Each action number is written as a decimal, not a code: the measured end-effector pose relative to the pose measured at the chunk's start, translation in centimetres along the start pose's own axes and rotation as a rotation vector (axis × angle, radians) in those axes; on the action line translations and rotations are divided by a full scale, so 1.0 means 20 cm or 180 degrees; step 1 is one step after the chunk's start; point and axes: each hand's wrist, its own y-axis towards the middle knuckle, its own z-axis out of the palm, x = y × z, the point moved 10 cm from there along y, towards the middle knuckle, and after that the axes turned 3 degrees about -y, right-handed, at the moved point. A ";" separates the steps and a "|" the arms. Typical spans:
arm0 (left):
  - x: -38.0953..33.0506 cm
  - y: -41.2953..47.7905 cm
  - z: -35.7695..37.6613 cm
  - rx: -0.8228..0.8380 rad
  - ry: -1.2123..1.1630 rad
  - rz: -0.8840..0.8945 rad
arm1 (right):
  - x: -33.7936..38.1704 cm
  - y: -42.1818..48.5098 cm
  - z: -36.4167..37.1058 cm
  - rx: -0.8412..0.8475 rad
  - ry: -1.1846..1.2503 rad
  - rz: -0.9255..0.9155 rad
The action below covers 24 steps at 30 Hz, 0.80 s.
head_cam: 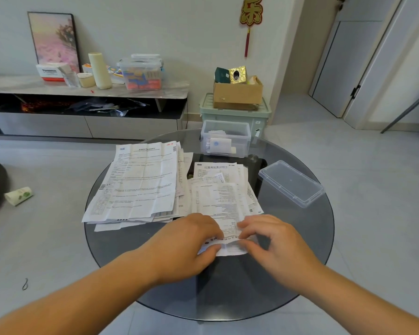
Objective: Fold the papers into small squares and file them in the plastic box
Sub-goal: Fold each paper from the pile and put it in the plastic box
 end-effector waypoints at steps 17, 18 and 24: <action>0.02 0.01 -0.08 -0.0448 -0.0118 -0.0454 | -0.06 -0.05 0.00 0.0303 0.0311 0.0589; 0.03 0.03 -0.08 -0.0536 -0.0148 -0.0554 | -0.09 -0.03 -0.01 0.0195 0.0255 0.0700; 0.10 0.14 -0.01 -0.0647 0.0060 -0.1008 | -0.20 0.04 -0.01 -0.0071 -0.0323 0.1125</action>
